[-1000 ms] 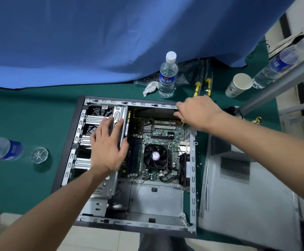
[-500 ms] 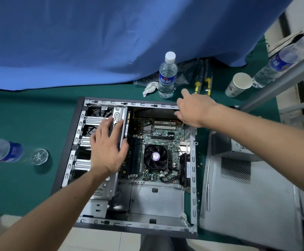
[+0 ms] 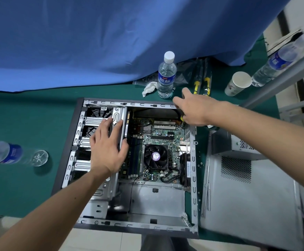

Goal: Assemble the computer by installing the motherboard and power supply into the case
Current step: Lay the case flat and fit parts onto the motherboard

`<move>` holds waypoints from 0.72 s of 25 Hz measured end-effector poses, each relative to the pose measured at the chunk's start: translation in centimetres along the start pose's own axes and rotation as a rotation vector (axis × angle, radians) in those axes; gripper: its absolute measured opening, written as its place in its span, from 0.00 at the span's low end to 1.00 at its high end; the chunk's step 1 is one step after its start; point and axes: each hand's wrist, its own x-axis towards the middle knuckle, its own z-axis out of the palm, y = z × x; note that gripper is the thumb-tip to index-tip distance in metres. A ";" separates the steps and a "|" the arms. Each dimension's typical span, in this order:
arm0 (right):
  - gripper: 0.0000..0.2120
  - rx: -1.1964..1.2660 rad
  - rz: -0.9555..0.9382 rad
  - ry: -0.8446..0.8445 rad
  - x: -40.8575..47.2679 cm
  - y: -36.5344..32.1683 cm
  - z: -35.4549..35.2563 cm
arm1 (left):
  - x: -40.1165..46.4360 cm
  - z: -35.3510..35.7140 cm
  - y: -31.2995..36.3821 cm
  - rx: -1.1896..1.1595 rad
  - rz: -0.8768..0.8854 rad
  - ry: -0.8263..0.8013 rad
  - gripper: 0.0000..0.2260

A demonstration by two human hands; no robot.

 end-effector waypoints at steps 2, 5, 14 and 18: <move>0.08 -0.124 -0.044 0.066 -0.5 0.2 0.2 | 0.0 0.1 0.1 -0.003 0.004 -0.004 0.27; 0.17 -0.273 0.034 0.150 -0.8 -0.7 0.7 | 0.1 0.1 0.1 -0.001 0.002 -0.007 0.27; 0.09 -0.224 -0.038 0.113 -0.9 -0.9 0.5 | 0.1 0.1 0.2 0.001 -0.005 -0.013 0.27; 0.18 -0.192 0.086 0.054 -0.8 -1.9 0.8 | -0.2 0.0 0.1 -0.003 -0.011 -0.012 0.27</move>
